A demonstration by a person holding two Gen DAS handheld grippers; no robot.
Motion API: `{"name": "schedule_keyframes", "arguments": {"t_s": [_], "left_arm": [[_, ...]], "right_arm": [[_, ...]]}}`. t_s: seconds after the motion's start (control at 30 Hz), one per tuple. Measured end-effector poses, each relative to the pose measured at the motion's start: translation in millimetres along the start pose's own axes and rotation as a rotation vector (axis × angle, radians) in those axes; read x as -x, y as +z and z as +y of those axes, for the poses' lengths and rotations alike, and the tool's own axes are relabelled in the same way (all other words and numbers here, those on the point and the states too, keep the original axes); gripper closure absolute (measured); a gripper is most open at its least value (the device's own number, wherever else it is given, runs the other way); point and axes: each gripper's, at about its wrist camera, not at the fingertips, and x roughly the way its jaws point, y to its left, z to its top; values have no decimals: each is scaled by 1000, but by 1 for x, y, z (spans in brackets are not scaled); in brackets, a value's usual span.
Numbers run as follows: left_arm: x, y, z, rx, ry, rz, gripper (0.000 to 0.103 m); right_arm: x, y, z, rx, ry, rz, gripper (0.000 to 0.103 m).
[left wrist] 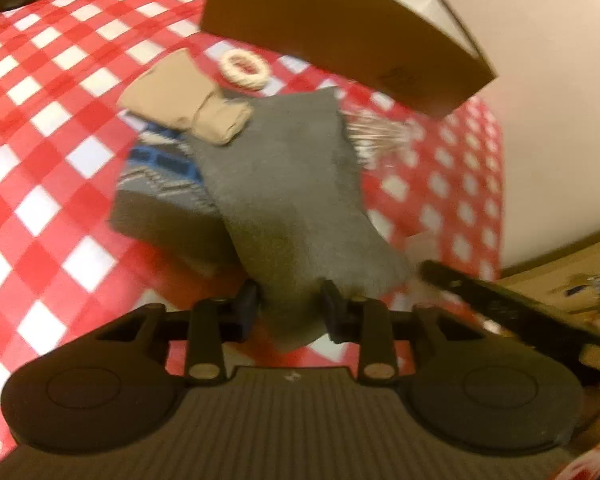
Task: Organize soft objects
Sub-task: 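Grasp the grey cloth edge with the left tool and lift it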
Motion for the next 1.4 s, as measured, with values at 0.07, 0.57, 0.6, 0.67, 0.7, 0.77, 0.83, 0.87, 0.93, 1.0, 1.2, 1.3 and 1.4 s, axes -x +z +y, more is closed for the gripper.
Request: {"name": "schedule_keyframes", "arguments": {"t_s": [0.07,0.57,0.6,0.67,0.7,0.77,0.83,0.87,0.93,1.0,1.2,1.3,1.4], "left_arm": [[-3,0,0,6,-30,-7,74],[-37,9,21,240,-100,7,85],[-35,9,18,211,-93,0,93],[-30,8,12,157,-83,-16,96],[-27,9,10,132,-75,-22,97],[-21,11,6,79,-55,-21,98],[-11,12,6,42,-45,-17,99],[-5,12,7,21,-39,-9,99],[9,12,10,-25,-18,21,99],[24,8,15,-80,5,48,99],[41,-9,48,-80,18,99,92],[28,-11,61,35,-42,108,83],[18,-13,70,151,-91,86,83]], "right_arm": [[0,0,0,5,0,4,98],[-6,-2,-4,2,5,34,98],[-6,-2,-3,4,8,33,98],[-4,-2,-2,4,12,30,98],[-3,-1,-3,3,17,30,98],[-1,-1,-4,1,22,26,99],[3,0,-6,-1,28,20,99],[6,1,-6,-1,29,16,99],[11,2,-6,9,31,10,99],[17,3,-7,14,32,3,99],[24,-2,-10,25,33,9,99],[22,-6,-11,18,26,22,99],[23,-8,-11,22,27,26,99]]}}
